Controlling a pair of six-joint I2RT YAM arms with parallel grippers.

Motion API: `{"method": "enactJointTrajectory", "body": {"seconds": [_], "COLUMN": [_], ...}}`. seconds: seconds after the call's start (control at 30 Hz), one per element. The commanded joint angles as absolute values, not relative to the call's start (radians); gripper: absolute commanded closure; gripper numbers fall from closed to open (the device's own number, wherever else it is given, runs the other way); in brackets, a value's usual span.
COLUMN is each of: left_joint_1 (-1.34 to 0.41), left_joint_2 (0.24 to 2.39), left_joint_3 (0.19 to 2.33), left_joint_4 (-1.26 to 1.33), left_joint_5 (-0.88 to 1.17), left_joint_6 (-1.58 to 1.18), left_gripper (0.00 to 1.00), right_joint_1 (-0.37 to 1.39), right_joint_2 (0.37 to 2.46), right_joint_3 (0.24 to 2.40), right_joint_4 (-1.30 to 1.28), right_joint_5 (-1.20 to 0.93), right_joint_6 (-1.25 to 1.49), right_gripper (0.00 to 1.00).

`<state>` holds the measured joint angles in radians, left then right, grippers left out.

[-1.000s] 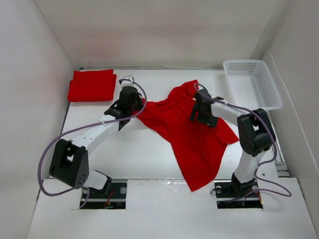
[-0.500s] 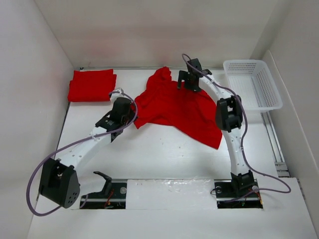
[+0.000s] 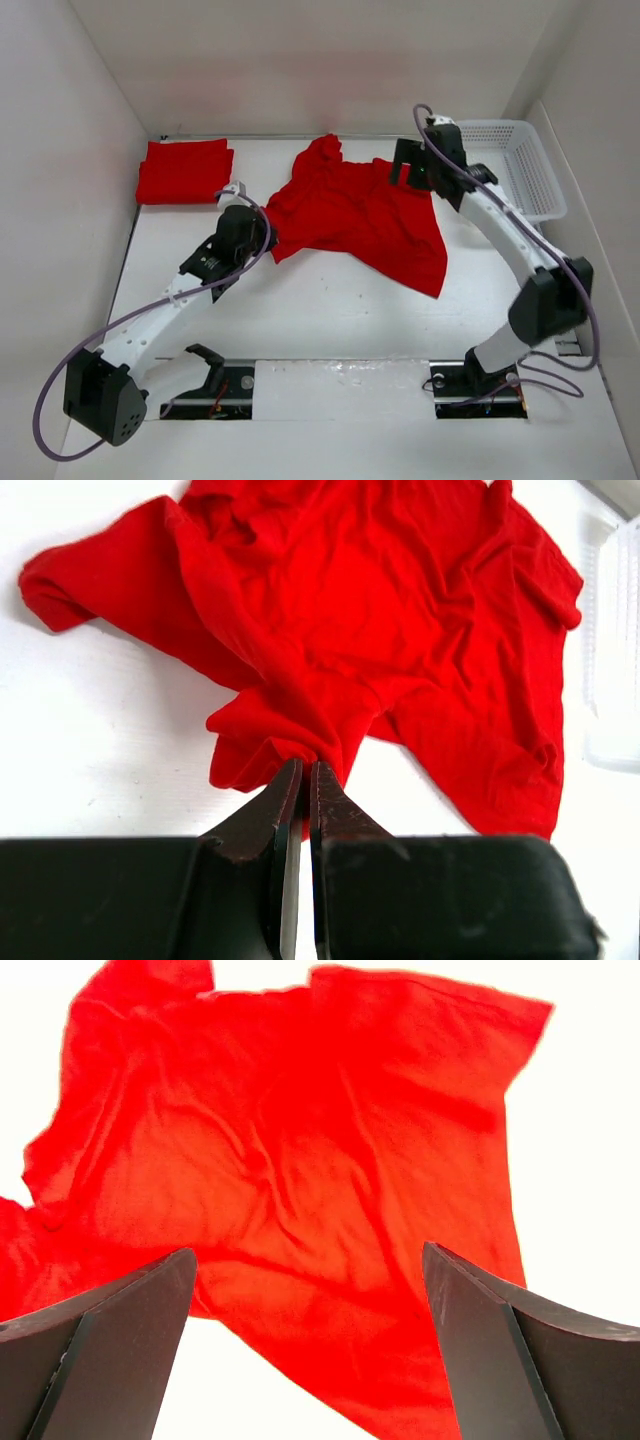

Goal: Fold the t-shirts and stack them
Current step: Flatten out the tshirt

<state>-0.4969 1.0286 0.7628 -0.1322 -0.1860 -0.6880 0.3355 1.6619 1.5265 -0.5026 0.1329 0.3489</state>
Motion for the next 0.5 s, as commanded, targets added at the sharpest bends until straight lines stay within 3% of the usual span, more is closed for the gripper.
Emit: {"method": "enactJointTrajectory", "body": {"seconds": [0.0,0.27,0.47], "left_joint_1": [-0.499,-0.499,-0.499], "left_joint_2": [1.014,1.058,1.097], "left_joint_3": [0.744,0.724,0.733], "left_joint_4": [-0.091,-0.069,-0.091], "left_joint_5": [-0.140,-0.114,-0.114], "left_joint_6": [-0.666,-0.657,-0.657], "left_gripper": [1.00,1.00,1.00], "right_joint_1": [0.353,0.364,0.350], "right_joint_2": [1.513,1.258,1.244], "right_joint_3": [1.257,0.872,0.796], "right_joint_4": [-0.561,-0.634,-0.614], "right_joint_5": [0.225,0.242,0.213], "right_joint_6": [0.457,0.630,0.692], "right_gripper": [0.00,0.00,0.03]}}
